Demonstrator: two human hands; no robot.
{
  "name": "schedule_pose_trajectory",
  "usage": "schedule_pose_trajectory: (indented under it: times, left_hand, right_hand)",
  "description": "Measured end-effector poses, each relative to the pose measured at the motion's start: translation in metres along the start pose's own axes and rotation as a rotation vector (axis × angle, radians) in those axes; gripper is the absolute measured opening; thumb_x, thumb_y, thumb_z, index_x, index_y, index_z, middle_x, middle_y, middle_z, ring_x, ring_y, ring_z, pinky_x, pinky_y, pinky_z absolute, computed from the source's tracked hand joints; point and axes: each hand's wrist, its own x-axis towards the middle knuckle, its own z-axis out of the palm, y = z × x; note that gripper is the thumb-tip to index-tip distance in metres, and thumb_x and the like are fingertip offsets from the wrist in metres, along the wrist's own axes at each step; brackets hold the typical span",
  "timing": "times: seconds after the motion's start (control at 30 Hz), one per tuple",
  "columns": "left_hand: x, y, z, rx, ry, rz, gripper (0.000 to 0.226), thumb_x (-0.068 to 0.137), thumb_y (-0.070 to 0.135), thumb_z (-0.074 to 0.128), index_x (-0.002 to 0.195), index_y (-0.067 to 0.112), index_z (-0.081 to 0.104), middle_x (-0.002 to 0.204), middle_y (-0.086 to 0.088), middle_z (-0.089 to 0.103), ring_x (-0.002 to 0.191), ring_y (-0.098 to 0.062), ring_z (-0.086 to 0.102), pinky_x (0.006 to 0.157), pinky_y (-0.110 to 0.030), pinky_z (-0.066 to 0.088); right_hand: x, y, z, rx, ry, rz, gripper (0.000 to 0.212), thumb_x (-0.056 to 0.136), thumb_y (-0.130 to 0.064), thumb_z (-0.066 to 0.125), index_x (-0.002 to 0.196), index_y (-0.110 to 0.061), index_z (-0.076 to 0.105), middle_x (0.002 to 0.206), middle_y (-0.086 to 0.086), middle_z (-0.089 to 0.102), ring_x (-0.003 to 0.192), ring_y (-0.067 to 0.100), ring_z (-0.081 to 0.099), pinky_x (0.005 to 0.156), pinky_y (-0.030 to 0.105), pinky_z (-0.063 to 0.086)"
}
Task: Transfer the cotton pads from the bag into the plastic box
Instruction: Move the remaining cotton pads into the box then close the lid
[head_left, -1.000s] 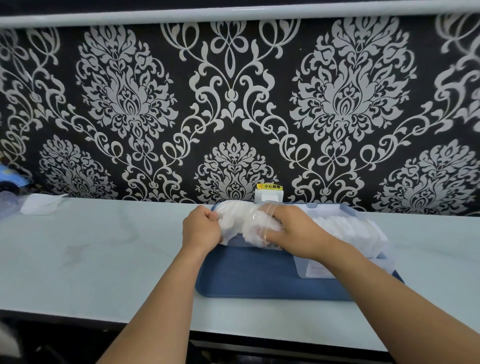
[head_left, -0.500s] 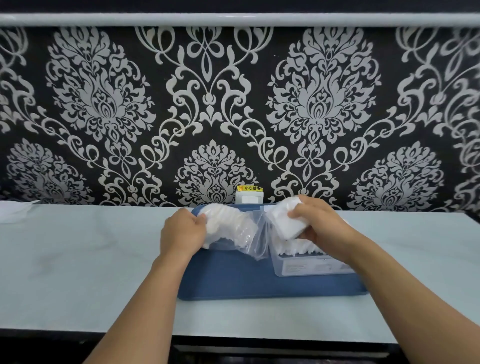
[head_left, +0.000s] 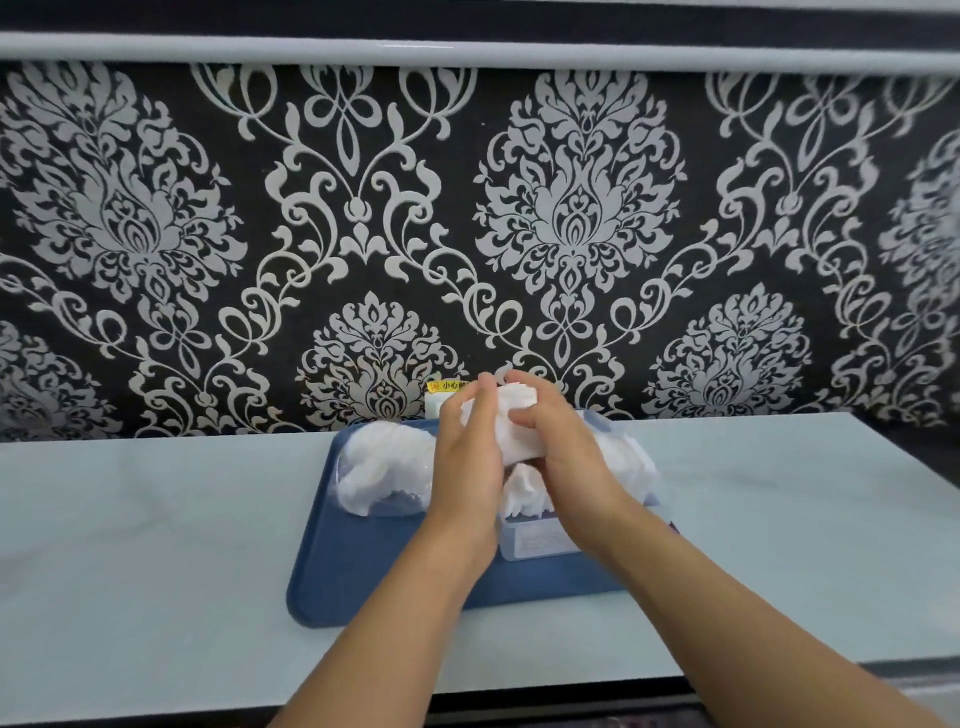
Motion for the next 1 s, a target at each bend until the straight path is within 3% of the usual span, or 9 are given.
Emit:
schedule_pose_trajectory:
  times: [0.1, 0.17, 0.3, 0.37, 0.47, 0.6, 0.7, 0.9, 1.0]
  left_hand:
    - [-0.004, 0.005, 0.005, -0.147, -0.042, -0.189, 0.043, 0.098, 0.052, 0.053, 0.112, 0.016, 0.07, 0.098, -0.003, 0.08, 0.087, -0.015, 0.077, 0.072, -0.034, 0.059]
    - [-0.005, 0.007, 0.007, -0.216, -0.038, -0.267, 0.037, 0.099, 0.046, 0.054, 0.108, 0.015, 0.072, 0.094, -0.004, 0.08, 0.084, -0.016, 0.077, 0.068, -0.033, 0.058]
    - [-0.003, 0.009, 0.005, -0.255, -0.011, -0.337, 0.028, 0.101, 0.028, 0.05, 0.107, 0.011, 0.071, 0.091, -0.009, 0.079, 0.075, -0.02, 0.076, 0.06, -0.031, 0.06]
    - [0.0, 0.01, 0.004, -0.329, -0.019, -0.37, 0.033, 0.101, 0.026, 0.05, 0.117, 0.004, 0.069, 0.099, -0.016, 0.077, 0.079, -0.027, 0.075, 0.064, -0.033, 0.063]
    - [0.002, 0.009, 0.007, -0.388, -0.052, -0.45, 0.036, 0.099, 0.028, 0.053, 0.122, 0.005, 0.069, 0.108, -0.017, 0.076, 0.089, -0.03, 0.075, 0.07, -0.034, 0.062]
    - [-0.009, 0.008, 0.015, -0.396, -0.254, -0.64, 0.039, 0.091, 0.042, 0.054, 0.118, 0.02, 0.072, 0.116, -0.005, 0.075, 0.097, -0.024, 0.073, 0.086, -0.035, 0.055]
    - [-0.009, 0.008, 0.014, -0.338, -0.29, -0.712, 0.046, 0.088, 0.056, 0.055, 0.116, 0.024, 0.071, 0.115, -0.002, 0.075, 0.102, -0.022, 0.07, 0.086, -0.037, 0.052]
    - [-0.007, 0.003, 0.014, -0.293, -0.268, -0.743, 0.048, 0.087, 0.057, 0.054, 0.098, 0.014, 0.074, 0.082, -0.007, 0.074, 0.067, -0.025, 0.072, 0.069, -0.033, 0.056]
    - [-0.006, -0.002, 0.015, -0.346, -0.254, -0.729, 0.062, 0.079, 0.068, 0.059, 0.099, 0.011, 0.075, 0.088, -0.012, 0.075, 0.074, -0.029, 0.073, 0.075, -0.037, 0.057]
  right_hand:
    - [-0.001, 0.001, -0.01, -0.529, 0.05, -0.202, 0.068, 0.086, -0.062, 0.05, 0.146, -0.032, 0.04, 0.14, -0.008, 0.054, 0.13, 0.011, 0.049, 0.11, 0.034, 0.039]
    - [0.0, 0.001, -0.015, -0.672, 0.047, -0.302, 0.066, 0.093, -0.053, 0.057, 0.15, -0.027, 0.035, 0.139, -0.005, 0.057, 0.126, 0.011, 0.051, 0.107, 0.031, 0.04]
    - [0.002, -0.001, -0.022, -0.462, 0.016, -0.257, 0.075, 0.082, -0.031, 0.08, 0.146, -0.032, 0.039, 0.113, -0.003, 0.06, 0.105, 0.011, 0.057, 0.089, 0.022, 0.049]
    - [0.001, -0.002, -0.03, -0.305, 0.007, -0.201, 0.085, 0.071, -0.031, 0.085, 0.144, -0.035, 0.041, 0.123, -0.005, 0.058, 0.114, 0.006, 0.055, 0.087, 0.018, 0.049]
    - [-0.005, -0.006, -0.033, -0.095, -0.008, -0.19, 0.093, 0.063, -0.038, 0.085, 0.144, -0.038, 0.04, 0.137, -0.01, 0.055, 0.128, 0.001, 0.051, 0.102, 0.025, 0.047]
    - [-0.014, -0.016, -0.034, -0.346, -0.087, -0.397, 0.106, 0.053, -0.019, 0.099, 0.144, -0.03, 0.046, 0.135, -0.006, 0.057, 0.131, 0.01, 0.052, 0.11, 0.025, 0.042]
    - [-0.012, -0.022, -0.044, -0.452, -0.182, -0.406, 0.086, 0.053, -0.017, 0.1, 0.13, -0.025, 0.063, 0.123, -0.008, 0.066, 0.121, 0.015, 0.061, 0.106, 0.037, 0.048]
    - [-0.009, -0.023, -0.061, -0.153, -0.327, -0.173, 0.086, 0.067, 0.008, 0.087, 0.14, -0.025, 0.055, 0.127, 0.015, 0.065, 0.118, 0.04, 0.061, 0.102, 0.052, 0.052]
    - [-0.007, -0.018, -0.064, -0.136, -0.33, -0.122, 0.083, 0.068, 0.012, 0.085, 0.137, -0.025, 0.056, 0.118, 0.02, 0.068, 0.107, 0.037, 0.068, 0.092, 0.052, 0.058]
